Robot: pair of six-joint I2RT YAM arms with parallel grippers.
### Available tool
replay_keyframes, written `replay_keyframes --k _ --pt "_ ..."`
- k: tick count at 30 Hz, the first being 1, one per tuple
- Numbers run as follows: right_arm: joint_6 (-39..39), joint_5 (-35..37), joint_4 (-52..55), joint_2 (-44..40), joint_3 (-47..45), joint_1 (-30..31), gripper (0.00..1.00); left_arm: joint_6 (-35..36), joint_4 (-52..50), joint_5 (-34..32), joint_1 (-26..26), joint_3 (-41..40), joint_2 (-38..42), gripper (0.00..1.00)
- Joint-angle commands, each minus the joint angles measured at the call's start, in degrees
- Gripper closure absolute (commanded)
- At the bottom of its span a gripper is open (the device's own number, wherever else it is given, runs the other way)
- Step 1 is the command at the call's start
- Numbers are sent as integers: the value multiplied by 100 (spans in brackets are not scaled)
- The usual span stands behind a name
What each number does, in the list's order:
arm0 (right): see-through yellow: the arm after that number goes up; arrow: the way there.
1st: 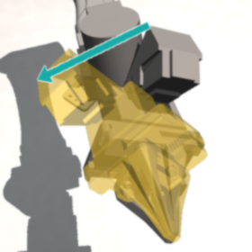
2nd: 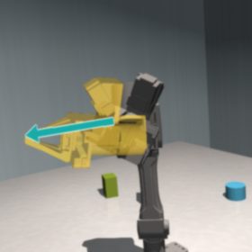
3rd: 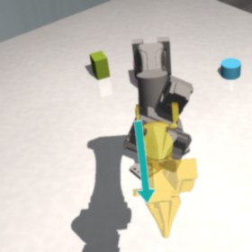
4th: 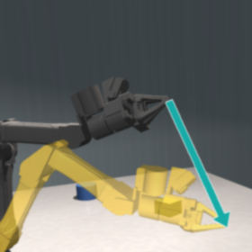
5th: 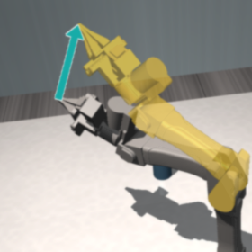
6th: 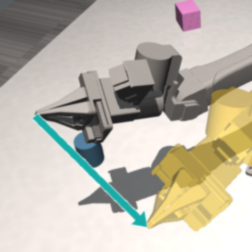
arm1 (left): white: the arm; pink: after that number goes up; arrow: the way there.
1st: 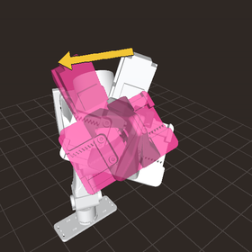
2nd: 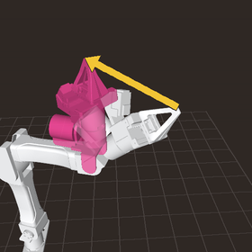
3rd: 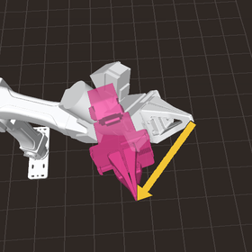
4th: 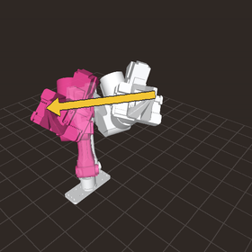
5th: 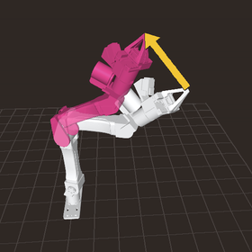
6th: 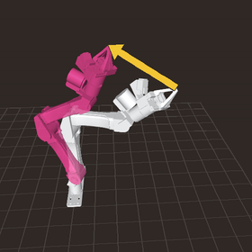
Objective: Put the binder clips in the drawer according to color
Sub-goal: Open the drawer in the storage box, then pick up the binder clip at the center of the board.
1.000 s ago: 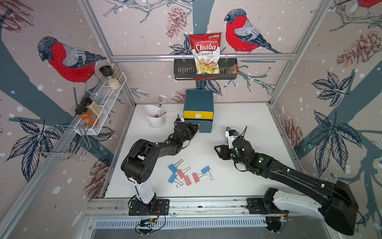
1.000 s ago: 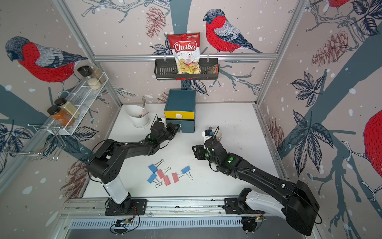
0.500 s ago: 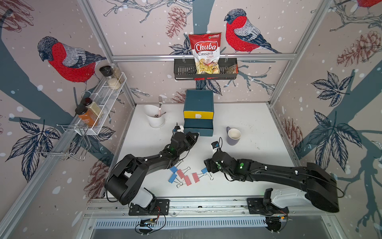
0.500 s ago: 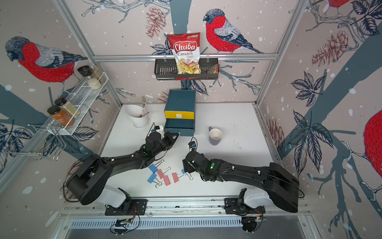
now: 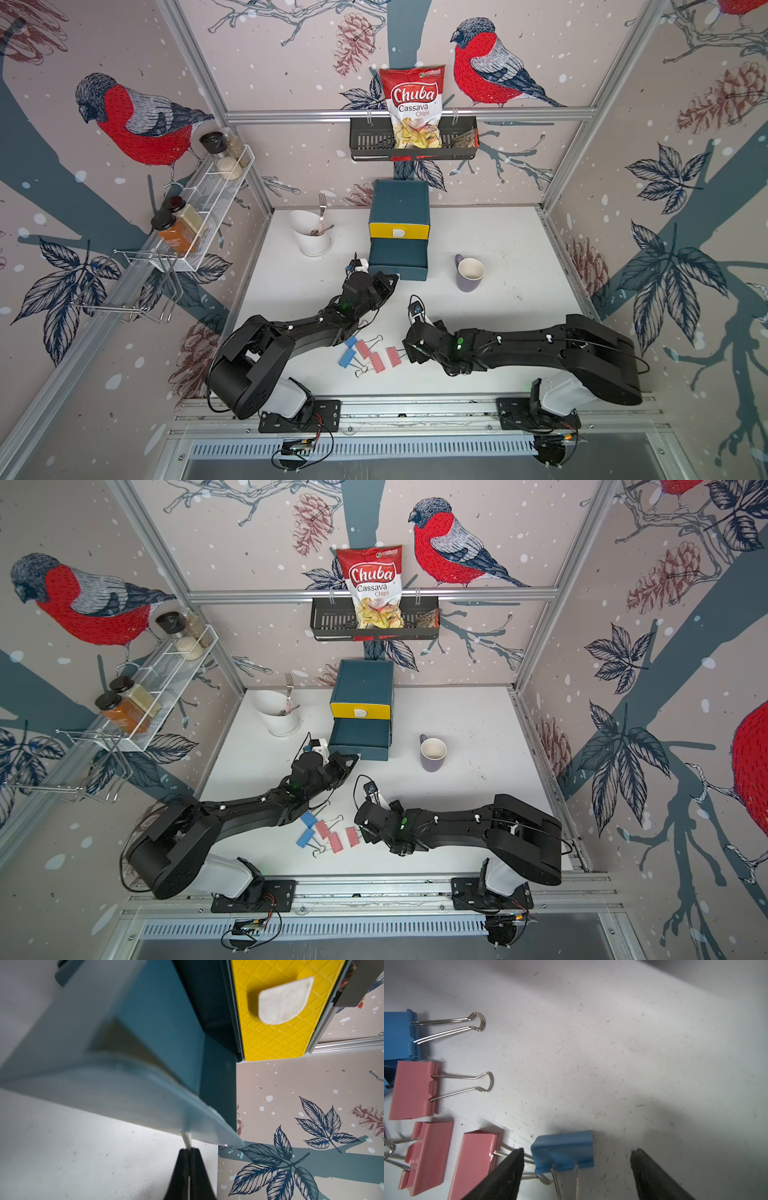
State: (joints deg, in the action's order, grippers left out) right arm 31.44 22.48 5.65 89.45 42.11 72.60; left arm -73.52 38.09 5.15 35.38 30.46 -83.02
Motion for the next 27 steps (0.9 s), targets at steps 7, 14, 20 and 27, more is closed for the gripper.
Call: replay_keyframes --k 7,14,20,27 --pt "-68 33 -292 192 37 91 16 61 -17 -53 31 -20 84 95" --pt "-68 -39 -344 362 52 93 20 101 -463 -202 110 -18 373 52" --pt "-76 -68 -389 491 124 71 24 109 -763 -294 119 -220 756 44" --pt "-68 -103 -416 660 159 36 32 225 -1232 -348 119 -289 1279 42"
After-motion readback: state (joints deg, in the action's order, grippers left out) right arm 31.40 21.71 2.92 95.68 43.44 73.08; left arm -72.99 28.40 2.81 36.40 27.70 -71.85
